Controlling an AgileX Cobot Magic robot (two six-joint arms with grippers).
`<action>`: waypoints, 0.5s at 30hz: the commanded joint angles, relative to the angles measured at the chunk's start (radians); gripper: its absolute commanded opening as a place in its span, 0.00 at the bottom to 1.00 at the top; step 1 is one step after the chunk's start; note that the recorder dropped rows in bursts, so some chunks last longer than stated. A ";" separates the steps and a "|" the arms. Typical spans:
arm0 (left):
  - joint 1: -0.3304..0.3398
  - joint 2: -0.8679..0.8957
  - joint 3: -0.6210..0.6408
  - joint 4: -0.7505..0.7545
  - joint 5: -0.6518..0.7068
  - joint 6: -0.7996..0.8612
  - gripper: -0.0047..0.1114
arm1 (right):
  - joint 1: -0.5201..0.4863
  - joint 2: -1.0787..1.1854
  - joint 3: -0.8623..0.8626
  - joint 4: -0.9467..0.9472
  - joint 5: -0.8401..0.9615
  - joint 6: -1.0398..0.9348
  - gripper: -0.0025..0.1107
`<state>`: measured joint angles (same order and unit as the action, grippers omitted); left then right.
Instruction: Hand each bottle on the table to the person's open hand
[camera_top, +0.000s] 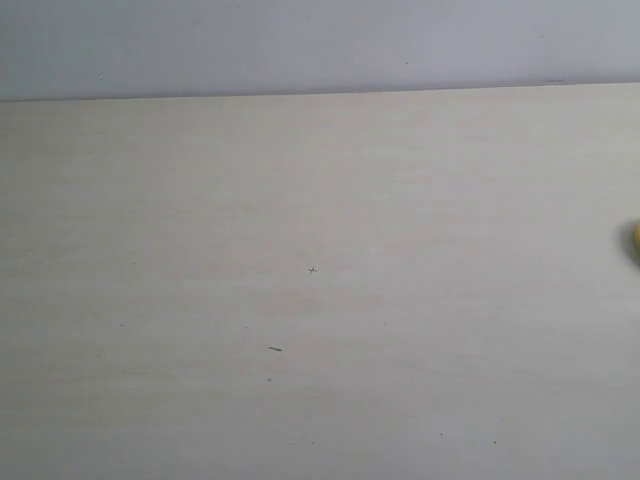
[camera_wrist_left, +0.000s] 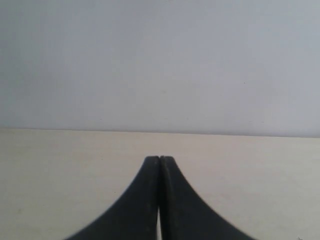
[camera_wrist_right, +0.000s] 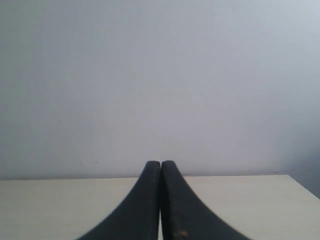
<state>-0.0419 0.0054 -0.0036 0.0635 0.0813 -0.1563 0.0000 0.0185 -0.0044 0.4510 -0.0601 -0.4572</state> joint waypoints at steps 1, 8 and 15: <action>0.003 -0.005 0.004 0.006 0.002 -0.005 0.04 | -0.005 -0.007 0.004 -0.002 -0.002 -0.004 0.02; 0.003 -0.005 0.004 0.006 0.002 -0.005 0.04 | -0.005 -0.007 0.004 0.001 -0.002 0.039 0.02; 0.003 -0.005 0.004 0.006 0.002 -0.005 0.04 | -0.005 -0.007 0.004 -0.428 0.017 0.434 0.02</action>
<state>-0.0419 0.0054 -0.0036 0.0653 0.0813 -0.1563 0.0000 0.0185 -0.0044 0.0840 -0.0504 -0.0860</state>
